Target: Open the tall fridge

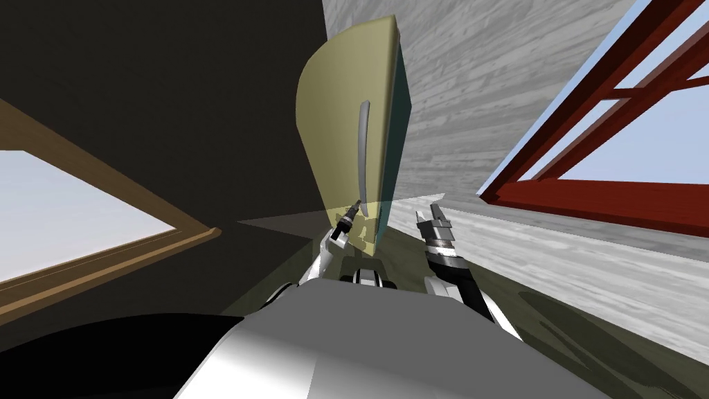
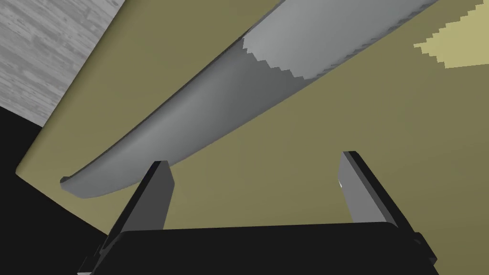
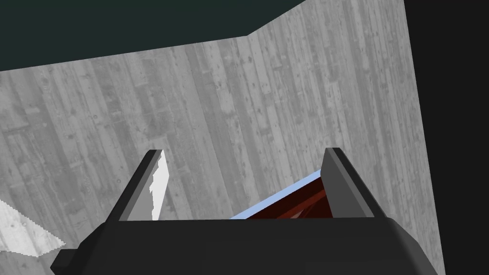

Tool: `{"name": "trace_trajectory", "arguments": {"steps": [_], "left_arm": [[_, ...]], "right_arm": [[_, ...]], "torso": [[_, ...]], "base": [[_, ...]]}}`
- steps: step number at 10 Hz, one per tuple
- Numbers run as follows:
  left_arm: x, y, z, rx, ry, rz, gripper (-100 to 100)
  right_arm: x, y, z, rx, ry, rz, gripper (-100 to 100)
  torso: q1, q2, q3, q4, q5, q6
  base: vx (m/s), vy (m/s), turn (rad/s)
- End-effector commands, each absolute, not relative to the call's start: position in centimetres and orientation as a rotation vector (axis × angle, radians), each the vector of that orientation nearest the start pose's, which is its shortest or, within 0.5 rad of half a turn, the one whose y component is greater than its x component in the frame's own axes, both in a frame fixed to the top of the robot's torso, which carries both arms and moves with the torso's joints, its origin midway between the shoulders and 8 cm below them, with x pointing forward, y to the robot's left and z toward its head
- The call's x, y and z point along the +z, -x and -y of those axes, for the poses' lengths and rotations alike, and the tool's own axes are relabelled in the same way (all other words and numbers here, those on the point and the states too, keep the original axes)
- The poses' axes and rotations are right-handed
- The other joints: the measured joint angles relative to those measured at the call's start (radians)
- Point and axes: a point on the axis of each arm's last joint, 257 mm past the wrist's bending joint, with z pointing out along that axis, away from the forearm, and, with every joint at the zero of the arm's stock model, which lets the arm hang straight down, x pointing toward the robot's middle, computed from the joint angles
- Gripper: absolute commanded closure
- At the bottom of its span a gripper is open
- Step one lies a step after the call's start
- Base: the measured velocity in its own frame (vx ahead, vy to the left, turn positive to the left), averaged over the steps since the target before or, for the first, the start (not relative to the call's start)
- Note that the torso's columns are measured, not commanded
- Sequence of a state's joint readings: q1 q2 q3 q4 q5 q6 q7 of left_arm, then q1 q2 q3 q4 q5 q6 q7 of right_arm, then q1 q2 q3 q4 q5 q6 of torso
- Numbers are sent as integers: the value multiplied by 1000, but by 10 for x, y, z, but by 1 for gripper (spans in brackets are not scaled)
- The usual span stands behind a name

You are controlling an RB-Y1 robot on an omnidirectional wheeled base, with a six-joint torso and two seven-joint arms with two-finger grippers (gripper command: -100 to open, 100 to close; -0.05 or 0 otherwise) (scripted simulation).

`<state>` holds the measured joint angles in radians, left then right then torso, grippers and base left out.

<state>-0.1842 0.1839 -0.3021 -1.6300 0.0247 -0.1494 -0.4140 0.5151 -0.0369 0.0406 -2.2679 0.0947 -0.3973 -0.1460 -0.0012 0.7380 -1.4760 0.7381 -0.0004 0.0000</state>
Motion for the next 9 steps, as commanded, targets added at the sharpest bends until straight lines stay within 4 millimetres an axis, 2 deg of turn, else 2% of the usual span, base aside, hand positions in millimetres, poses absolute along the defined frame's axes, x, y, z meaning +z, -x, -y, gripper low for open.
{"name": "trace_trajectory", "arguments": {"steps": [1, 5, 9], "left_arm": [[-105, -557, -62, -1121, 320, -1353, -100], [-123, -581, -39, -1038, 223, -1449, -100], [-142, -603, -33, -937, 141, -1530, -100]], "right_arm": [[-9, -365, 258, 1375, -747, -748, 0], [-9, -365, 258, 1375, -747, -748, 0], [-9, -365, 258, 1375, -747, -748, 0]], "torso": [[0, 0, 0, 0, 0, 0], [1, -1, 0, 0, 0, 0], [2, 0, 0, 0, 1, 0]], "base": [[-22, -70, 35], [-25, -75, 112], [-32, -77, 112]]}}
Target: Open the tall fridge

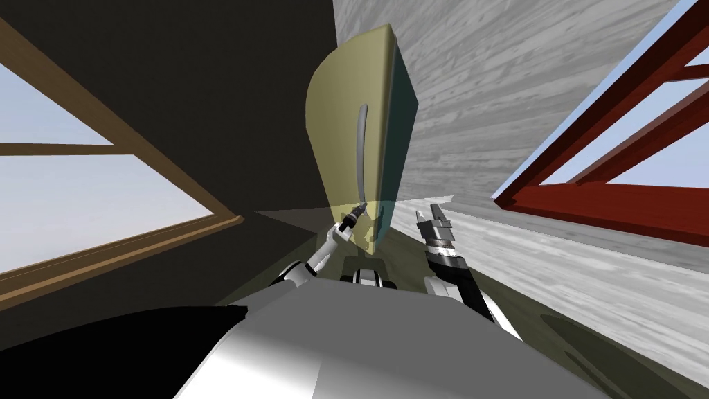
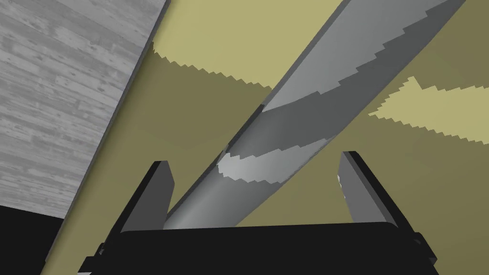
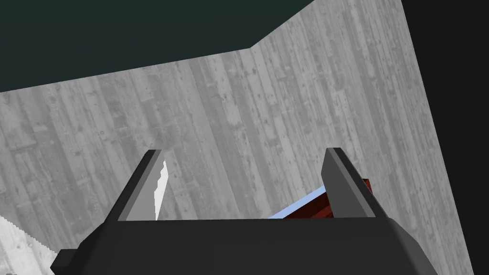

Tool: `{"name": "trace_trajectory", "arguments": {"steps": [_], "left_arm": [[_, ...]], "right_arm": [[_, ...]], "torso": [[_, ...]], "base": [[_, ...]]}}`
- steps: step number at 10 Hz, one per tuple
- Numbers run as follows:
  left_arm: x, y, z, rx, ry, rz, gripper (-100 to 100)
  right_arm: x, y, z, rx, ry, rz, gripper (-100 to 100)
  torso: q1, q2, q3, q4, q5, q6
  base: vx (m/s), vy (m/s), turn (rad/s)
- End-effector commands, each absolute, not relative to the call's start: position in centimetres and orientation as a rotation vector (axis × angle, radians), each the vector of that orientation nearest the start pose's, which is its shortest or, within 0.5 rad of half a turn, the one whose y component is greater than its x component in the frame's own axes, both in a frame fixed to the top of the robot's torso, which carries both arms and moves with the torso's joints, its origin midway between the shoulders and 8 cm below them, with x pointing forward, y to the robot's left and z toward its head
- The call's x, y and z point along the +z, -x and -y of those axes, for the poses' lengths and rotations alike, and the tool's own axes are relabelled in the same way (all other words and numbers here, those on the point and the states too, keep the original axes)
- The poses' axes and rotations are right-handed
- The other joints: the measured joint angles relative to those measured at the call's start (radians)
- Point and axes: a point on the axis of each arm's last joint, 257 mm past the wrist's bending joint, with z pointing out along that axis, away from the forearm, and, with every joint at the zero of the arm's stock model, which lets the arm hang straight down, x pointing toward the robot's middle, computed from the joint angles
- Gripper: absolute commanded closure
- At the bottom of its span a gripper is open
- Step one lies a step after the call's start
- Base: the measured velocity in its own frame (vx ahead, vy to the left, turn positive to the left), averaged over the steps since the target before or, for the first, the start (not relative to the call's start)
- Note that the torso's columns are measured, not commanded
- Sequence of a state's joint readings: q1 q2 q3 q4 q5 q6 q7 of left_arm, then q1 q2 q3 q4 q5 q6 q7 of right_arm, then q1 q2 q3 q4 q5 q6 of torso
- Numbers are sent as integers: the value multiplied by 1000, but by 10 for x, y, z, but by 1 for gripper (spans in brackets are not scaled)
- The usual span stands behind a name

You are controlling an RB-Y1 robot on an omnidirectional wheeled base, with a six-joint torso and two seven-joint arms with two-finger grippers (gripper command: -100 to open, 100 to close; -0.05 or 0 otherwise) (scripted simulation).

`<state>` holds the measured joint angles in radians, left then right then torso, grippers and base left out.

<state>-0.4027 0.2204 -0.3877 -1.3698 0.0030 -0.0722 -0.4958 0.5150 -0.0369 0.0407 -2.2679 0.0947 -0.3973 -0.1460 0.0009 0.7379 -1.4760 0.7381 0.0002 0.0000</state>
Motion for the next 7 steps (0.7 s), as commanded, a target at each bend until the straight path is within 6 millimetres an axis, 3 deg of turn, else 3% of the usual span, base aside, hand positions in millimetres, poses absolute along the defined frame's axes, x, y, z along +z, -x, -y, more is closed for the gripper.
{"name": "trace_trajectory", "arguments": {"steps": [1, 4, 6, 7], "left_arm": [[-145, -607, -33, -914, 123, -1544, -100], [-151, -620, -40, -842, 73, -1577, -100], [-151, -617, -38, -857, 83, -1571, -100], [-151, -617, -38, -858, 83, -1571, 100]], "right_arm": [[-9, -365, 258, 1375, -747, -748, 0], [-9, -365, 258, 1375, -747, -748, 0], [-9, -365, 258, 1375, -747, -748, 0], [-9, -365, 258, 1375, -747, -748, 0]], "torso": [[0, -1, 0, 0, 0, 0], [0, 0, 0, 0, 0, 0], [0, 0, 0, 0, 0, 0], [0, 0, 0, 0, 0, 0]], "base": [[-21, -55, 85], [-19, -44, 66], [-6, -10, 8], [0, 0, 0]]}}
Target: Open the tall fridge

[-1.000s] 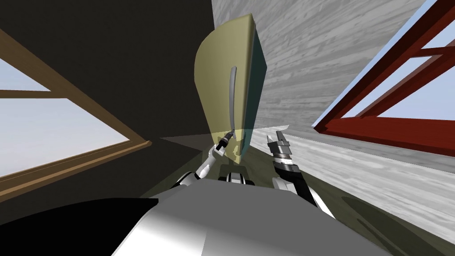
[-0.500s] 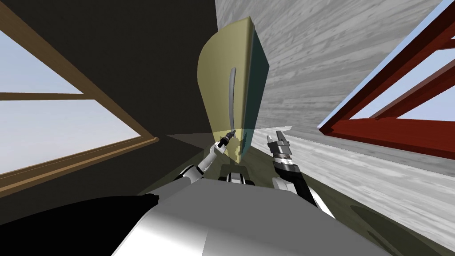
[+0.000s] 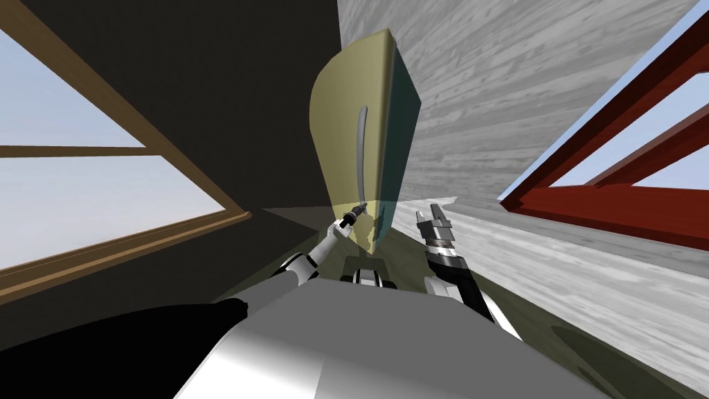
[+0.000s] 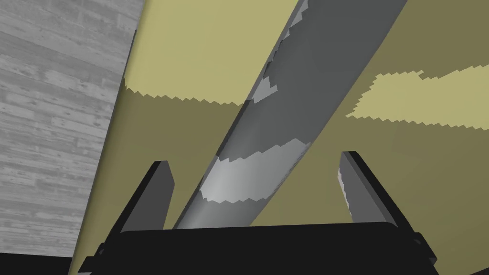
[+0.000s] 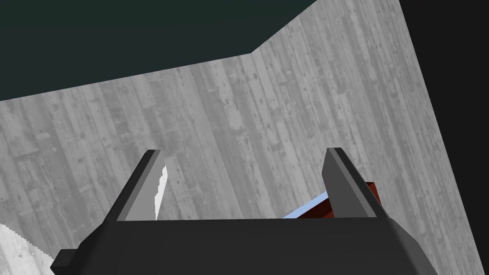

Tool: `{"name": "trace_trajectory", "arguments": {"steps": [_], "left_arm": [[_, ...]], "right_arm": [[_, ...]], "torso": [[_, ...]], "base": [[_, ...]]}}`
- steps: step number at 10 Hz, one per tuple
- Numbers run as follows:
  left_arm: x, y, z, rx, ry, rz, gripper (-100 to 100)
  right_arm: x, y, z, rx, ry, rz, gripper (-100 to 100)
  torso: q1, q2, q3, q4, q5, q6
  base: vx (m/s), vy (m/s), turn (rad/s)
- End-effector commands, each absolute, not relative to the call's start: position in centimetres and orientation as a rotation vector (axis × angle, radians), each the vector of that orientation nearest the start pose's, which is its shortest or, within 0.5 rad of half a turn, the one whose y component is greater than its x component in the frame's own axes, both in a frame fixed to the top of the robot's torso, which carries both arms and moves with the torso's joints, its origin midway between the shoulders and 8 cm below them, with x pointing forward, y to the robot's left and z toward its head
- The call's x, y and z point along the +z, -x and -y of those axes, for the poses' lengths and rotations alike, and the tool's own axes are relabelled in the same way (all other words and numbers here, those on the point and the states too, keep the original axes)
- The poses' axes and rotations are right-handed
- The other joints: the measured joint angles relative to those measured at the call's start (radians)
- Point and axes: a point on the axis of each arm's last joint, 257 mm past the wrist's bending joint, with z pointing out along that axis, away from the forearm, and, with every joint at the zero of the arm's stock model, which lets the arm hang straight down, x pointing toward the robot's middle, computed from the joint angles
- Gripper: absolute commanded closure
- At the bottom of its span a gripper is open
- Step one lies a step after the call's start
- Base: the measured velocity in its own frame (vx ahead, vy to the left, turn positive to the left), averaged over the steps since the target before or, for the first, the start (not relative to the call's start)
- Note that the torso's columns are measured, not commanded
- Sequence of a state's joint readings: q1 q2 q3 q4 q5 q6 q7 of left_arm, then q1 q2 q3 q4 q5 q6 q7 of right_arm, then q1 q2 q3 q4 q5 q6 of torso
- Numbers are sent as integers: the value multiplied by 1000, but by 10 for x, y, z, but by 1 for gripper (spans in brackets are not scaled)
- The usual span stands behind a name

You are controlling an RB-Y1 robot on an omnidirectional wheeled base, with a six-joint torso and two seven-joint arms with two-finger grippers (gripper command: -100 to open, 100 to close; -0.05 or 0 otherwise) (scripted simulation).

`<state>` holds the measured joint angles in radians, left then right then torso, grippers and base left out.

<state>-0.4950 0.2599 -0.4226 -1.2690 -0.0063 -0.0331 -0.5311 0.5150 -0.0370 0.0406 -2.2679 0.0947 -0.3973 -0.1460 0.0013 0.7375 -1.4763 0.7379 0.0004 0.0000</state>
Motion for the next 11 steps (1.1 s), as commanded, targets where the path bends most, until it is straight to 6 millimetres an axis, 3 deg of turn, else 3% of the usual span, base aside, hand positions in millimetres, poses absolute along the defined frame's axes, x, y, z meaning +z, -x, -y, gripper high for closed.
{"name": "trace_trajectory", "arguments": {"steps": [1, 2, 3, 4, 5, 7, 8, 11], "left_arm": [[-160, -608, -57, -840, 83, -1578, 100], [-154, -602, -54, -857, 81, -1563, 100], [-160, -594, -71, -839, 74, -1570, 100], [-160, -586, -70, -853, 79, -1565, 100], [-167, -579, -86, -832, 70, -1577, 100], [-157, -567, -79, -861, 66, -1554, 100], [-166, -557, -94, -844, 58, -1571, 100], [-172, -531, -103, -855, 55, -1581, 100]], "right_arm": [[-9, -365, 258, 1375, -747, -748, 0], [-9, -365, 258, 1375, -747, -748, 0], [-9, -365, 258, 1375, -747, -749, 0], [-9, -365, 258, 1375, -747, -749, 0], [-9, -365, 258, 1375, -747, -749, 0], [-9, -365, 258, 1375, -747, -749, 0], [-9, -365, 258, 1375, -747, -748, 0], [-9, -365, 258, 1375, -747, -748, 0]], "torso": [[0, 0, 0, 0, 0, 0], [7, 0, 0, 0, 2, 0], [5, 1, 0, 0, 2, -1], [3, 1, 1, 0, 1, 0], [-2, 1, 1, 0, 0, 0], [-3, 0, 0, 0, -1, 0], [-8, 0, 0, 0, -2, 0], [3, 2, 1, 1, 1, 0]], "base": [[19, 140, -180], [4, 176, -97], [-4, 201, -132], [-14, 181, -81], [0, 226, -186], [-1, 136, -30], [10, 127, -156], [-25, 168, -114]]}}
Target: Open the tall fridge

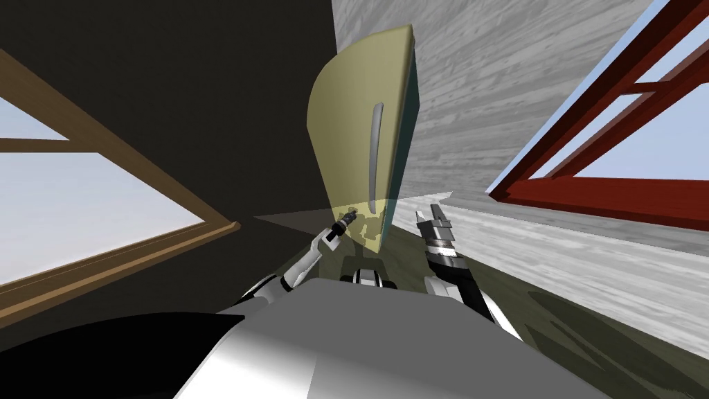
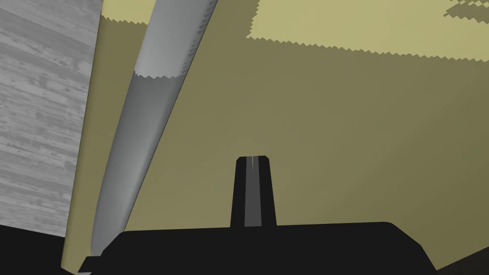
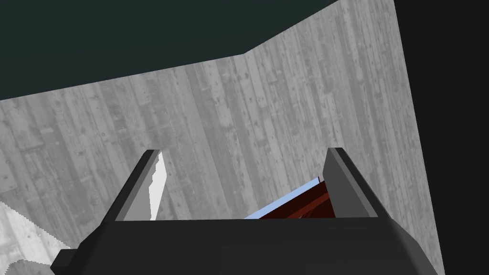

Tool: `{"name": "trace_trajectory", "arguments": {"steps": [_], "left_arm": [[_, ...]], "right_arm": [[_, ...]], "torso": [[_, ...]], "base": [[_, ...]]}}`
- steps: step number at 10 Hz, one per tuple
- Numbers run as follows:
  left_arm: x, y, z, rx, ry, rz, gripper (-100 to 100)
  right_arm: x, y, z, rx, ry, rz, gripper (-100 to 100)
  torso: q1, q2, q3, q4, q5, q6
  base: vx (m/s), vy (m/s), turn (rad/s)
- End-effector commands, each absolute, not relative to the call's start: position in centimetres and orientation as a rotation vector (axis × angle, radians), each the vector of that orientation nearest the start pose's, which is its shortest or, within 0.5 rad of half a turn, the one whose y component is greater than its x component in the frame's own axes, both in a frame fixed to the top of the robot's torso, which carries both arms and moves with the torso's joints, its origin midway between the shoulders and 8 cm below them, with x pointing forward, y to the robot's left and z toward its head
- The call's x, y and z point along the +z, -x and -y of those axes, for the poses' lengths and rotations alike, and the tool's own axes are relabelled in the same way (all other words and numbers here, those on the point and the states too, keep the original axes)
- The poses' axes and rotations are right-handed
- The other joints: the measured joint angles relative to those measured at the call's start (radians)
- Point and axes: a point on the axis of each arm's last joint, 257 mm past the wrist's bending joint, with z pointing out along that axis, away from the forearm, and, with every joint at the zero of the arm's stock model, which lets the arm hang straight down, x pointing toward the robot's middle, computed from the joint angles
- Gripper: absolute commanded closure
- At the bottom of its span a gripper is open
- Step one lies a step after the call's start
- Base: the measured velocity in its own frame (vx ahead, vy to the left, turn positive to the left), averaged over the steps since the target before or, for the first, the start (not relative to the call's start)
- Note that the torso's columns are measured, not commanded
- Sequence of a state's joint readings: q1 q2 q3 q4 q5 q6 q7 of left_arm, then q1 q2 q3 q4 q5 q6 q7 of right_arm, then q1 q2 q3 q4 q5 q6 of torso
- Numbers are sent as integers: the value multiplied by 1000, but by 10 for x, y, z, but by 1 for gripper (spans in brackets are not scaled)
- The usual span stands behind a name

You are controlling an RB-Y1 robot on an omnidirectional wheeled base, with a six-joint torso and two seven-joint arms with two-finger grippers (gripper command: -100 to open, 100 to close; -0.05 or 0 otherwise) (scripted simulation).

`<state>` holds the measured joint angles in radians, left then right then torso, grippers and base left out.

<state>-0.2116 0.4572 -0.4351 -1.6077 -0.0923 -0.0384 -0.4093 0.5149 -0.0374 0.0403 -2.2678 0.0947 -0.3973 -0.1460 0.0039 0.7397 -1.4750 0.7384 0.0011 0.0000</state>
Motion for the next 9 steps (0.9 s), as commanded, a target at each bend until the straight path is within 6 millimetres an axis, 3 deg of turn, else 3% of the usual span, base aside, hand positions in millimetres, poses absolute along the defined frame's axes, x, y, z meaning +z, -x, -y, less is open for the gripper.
{"name": "trace_trajectory", "arguments": {"steps": [1, 2, 4, 5, 7, 8, 9], "left_arm": [[-158, -527, -96, -876, 42, -1555, 100], [-170, -515, -109, -859, 35, -1583, 100], [-158, -505, -101, -888, 27, -1558, 100], [-170, -492, -112, -872, 20, -1591, 100], [-157, -482, -104, -902, 13, -1567, 100], [-167, -467, -113, -895, 3, -1597, 100], [-164, -460, -110, -908, 5, -1591, 100]], "right_arm": [[-9, -365, 258, 1375, -747, -748, 0], [-9, -365, 258, 1375, -747, -748, 0], [-9, -365, 258, 1375, -747, -748, 0], [-9, -365, 258, 1375, -747, -748, 0], [-9, -365, 258, 1375, -747, -748, 0], [-9, -365, 258, 1375, -747, -748, 0], [-9, -365, 258, 1375, -747, -748, 0]], "torso": [[-3, 0, 0, 0, -1, 0], [-9, -3, -2, -1, -2, 0], [-3, -3, -2, -1, -1, 0], [-7, -2, -1, -1, -2, 0], [-2, 0, 0, 0, 0, 0], [-7, -2, -1, 0, -2, 0], [-3, -3, -2, -1, -1, 0]], "base": [[-7, 85, 11], [9, 151, -157], [2, 113, -44], [-29, 141, -128], [-28, 114, -59], [-10, 132, -166], [-22, 149, -84]]}}
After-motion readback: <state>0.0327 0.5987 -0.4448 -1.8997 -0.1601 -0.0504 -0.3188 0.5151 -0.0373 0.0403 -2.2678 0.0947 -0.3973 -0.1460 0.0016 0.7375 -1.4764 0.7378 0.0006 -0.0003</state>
